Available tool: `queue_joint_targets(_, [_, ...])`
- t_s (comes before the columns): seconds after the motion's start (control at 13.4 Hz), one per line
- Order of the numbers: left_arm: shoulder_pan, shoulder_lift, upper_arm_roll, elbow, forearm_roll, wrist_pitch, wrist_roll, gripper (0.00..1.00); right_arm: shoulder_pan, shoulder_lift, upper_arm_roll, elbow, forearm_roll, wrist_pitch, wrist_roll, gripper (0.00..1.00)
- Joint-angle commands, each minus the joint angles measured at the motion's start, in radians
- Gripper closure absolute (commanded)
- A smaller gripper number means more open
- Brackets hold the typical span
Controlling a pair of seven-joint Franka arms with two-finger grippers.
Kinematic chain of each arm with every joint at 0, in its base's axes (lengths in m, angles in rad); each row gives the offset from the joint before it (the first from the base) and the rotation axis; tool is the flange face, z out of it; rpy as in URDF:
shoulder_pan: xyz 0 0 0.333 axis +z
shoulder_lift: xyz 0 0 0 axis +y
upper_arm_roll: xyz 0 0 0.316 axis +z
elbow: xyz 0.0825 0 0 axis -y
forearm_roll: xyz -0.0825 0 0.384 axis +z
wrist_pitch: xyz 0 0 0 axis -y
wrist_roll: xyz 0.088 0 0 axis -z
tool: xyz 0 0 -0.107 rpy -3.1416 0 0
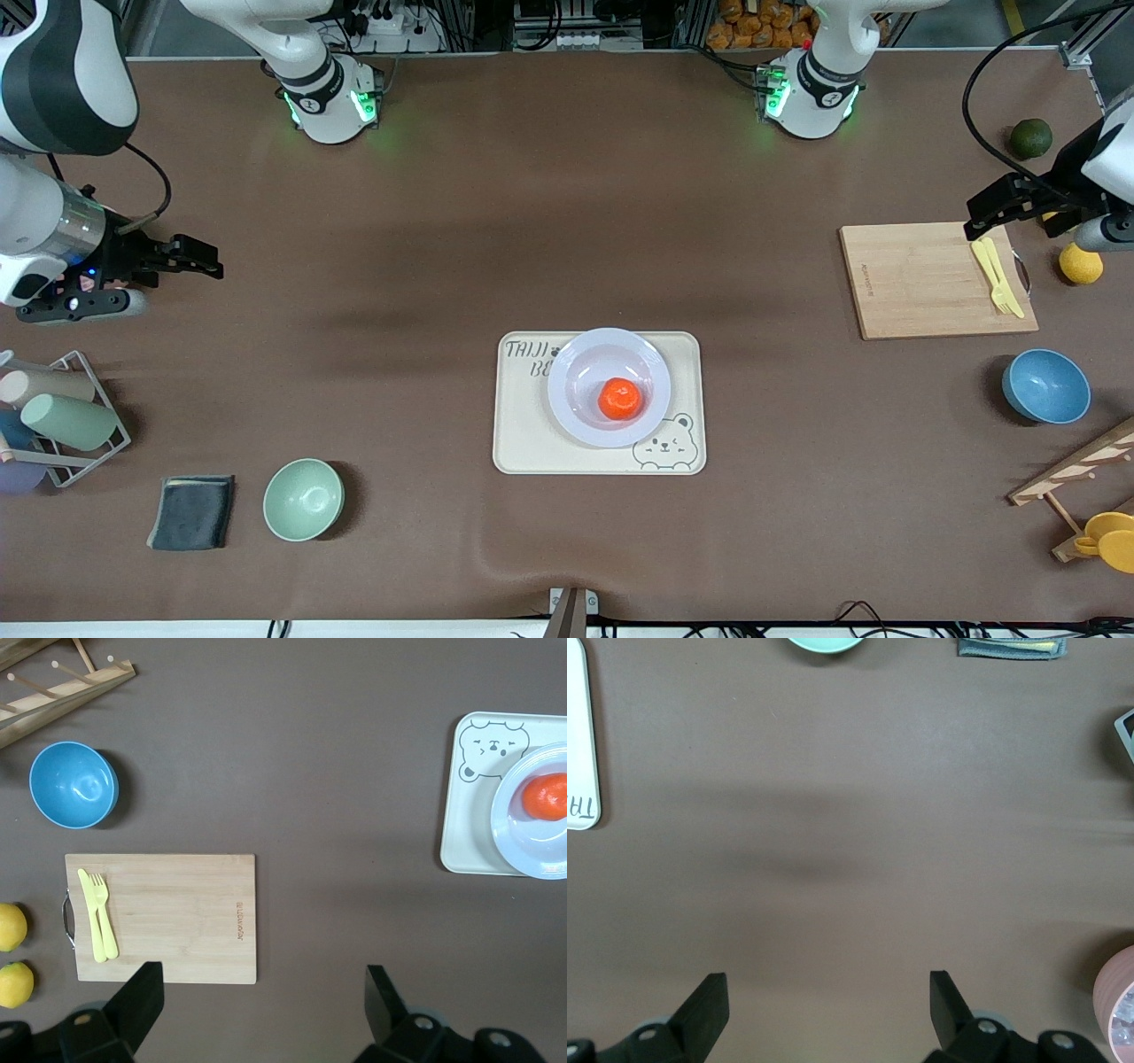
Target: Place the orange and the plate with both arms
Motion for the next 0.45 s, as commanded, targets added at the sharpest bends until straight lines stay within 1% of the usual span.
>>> queue_joint_targets(0.0, [0.008, 0.012, -0.003, 0.026, -0.022, -0.006, -0.01, 0.0, -0.006, -0.06, 0.0, -0.083, -0.018, 0.044, -0.003, 0.0])
queue_joint_targets(0.07, [0.008, 0.012, -0.003, 0.026, -0.022, -0.006, -0.01, 0.0, -0.006, -0.063, 0.0, -0.085, -0.018, 0.059, -0.004, 0.0])
queue_joint_targets(0.22, [0.008, 0.012, -0.003, 0.026, -0.022, -0.006, -0.01, 0.0, -0.016, -0.032, -0.003, -0.003, -0.021, 0.045, -0.013, 0.0])
queue_joint_targets(0.37, [0.008, 0.012, -0.003, 0.025, -0.022, -0.006, -0.008, 0.0, -0.029, -0.023, -0.003, 0.039, -0.024, 0.047, -0.023, 0.0])
